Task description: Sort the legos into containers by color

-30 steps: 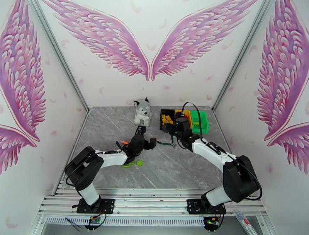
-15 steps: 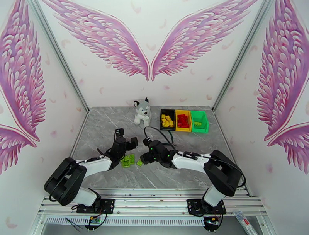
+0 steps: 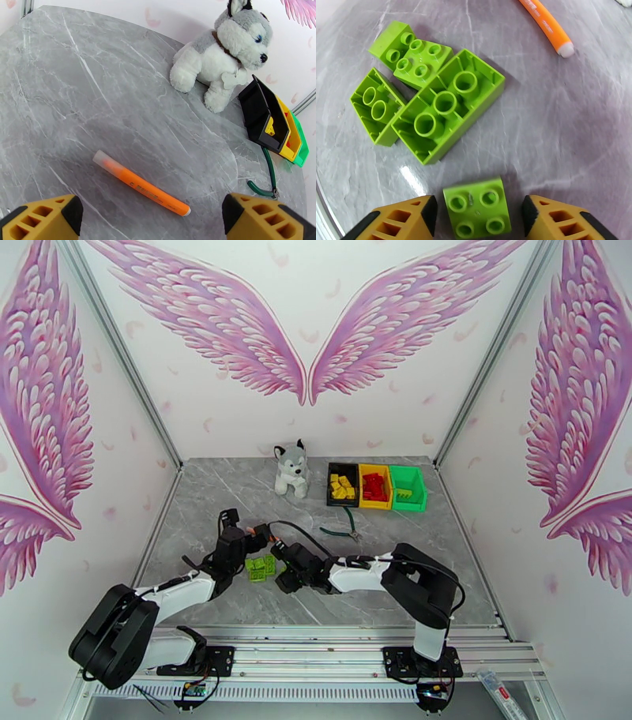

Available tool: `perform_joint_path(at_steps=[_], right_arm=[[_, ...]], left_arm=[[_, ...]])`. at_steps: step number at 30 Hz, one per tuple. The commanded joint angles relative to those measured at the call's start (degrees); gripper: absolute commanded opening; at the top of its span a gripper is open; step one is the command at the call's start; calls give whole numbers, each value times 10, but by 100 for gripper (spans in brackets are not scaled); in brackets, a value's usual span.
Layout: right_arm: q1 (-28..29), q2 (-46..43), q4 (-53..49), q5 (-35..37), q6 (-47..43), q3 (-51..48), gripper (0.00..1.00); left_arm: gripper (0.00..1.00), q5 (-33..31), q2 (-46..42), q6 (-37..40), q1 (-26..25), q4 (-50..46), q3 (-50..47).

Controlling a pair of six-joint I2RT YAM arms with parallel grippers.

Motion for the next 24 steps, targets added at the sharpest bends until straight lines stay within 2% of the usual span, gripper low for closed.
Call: perform_joint_path(at_steps=[1, 5, 13, 17, 20, 24], right_arm=[[6, 28, -27, 27, -2, 17, 53], [6, 28, -25, 36, 1, 17, 48], [6, 14, -34, 45, 3, 13, 47], [4, 4, -32, 56, 11, 6, 32], [-2, -12, -21, 69, 22, -6, 24], [-30, -37, -8, 67, 44, -22, 22]], left_arm=[[99, 2, -17, -1, 6, -15, -9], [99, 4, -16, 0, 7, -17, -9], [99, 21, 0, 0, 7, -5, -3], [99, 34, 22, -1, 4, 6, 7], [99, 49, 46, -3, -3, 21, 18], [99, 65, 92, -1, -26, 46, 44]])
